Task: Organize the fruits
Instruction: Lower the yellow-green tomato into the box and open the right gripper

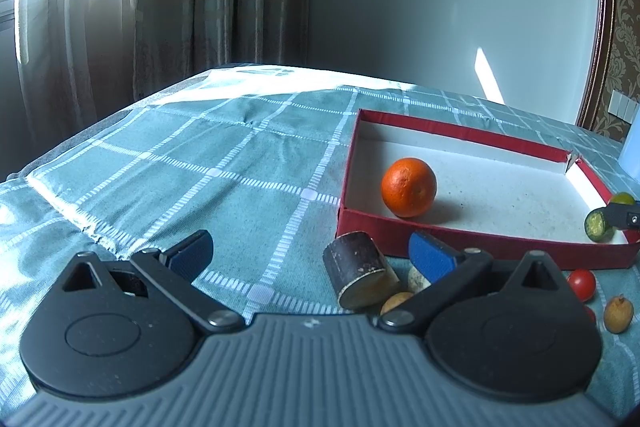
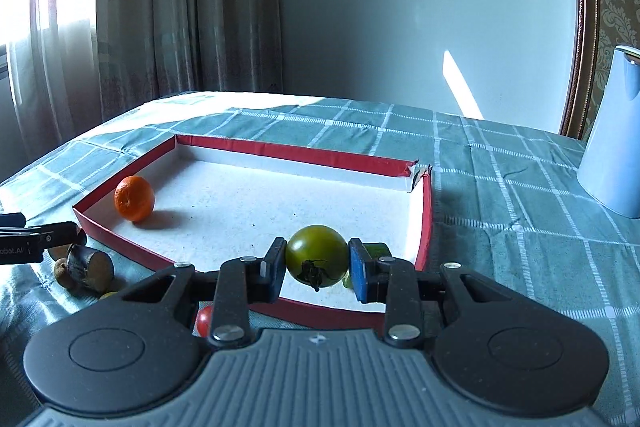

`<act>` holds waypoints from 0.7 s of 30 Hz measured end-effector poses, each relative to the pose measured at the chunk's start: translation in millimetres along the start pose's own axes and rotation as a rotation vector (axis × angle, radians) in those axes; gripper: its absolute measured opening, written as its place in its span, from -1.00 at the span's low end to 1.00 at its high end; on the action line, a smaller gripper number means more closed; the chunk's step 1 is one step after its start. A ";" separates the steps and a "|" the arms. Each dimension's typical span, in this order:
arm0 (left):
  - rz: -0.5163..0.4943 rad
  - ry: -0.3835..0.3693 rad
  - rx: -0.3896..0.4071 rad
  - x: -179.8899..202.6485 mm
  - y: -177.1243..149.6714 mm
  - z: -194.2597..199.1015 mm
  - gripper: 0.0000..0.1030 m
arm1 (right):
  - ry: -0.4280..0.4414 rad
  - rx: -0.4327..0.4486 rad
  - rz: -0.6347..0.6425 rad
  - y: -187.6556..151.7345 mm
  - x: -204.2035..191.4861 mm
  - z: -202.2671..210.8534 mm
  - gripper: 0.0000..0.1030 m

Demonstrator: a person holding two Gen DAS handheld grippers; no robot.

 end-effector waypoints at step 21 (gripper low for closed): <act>-0.008 -0.007 -0.008 1.0 -0.9 -2.4 1.00 | -0.081 0.045 -0.024 -19.5 23.3 6.7 -0.10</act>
Point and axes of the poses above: each gripper's, at about its wrist camera, not at the fingertips, and z roughly against the way its jaws point, x to its right, y to its top, the point moved 10 cm from there along -z, roughly the way its jaws point, and after that the axes turned 5 degrees about z, right-handed, at the moved point
